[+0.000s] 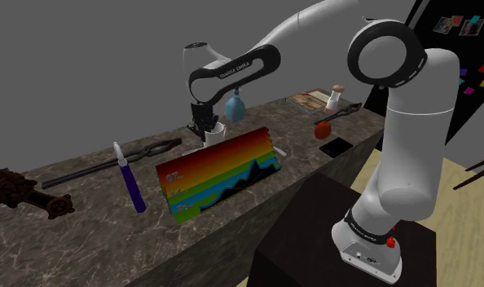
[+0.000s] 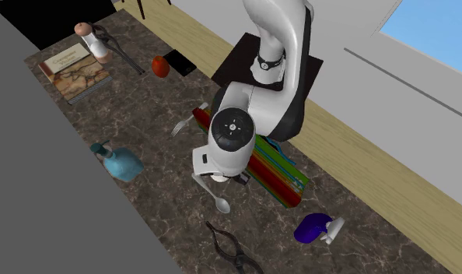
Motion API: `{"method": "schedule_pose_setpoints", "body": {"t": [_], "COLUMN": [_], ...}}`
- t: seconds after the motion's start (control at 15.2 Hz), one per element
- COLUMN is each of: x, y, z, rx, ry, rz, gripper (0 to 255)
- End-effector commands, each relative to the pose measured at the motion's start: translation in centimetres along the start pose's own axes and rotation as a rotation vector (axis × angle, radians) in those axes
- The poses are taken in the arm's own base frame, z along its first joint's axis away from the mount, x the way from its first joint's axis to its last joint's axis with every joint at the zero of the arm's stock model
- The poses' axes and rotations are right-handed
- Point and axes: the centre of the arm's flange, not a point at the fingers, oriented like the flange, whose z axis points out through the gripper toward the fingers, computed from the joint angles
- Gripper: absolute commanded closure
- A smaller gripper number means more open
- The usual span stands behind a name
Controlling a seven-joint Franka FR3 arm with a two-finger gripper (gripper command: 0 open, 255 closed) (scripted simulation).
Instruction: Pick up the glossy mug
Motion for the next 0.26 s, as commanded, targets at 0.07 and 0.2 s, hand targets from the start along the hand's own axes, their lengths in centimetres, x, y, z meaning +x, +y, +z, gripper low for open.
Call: {"method": "schedule_pose_setpoints", "body": {"t": [0.07,0.2], "x": [-0.01,-0.01], "y": [0.11,0.11], "z": [-1.53,-1.61], "rx": [0.0,0.0], "ry": [0.0,0.0], "rz": [0.0,0.0], "gripper": [255,255]}}
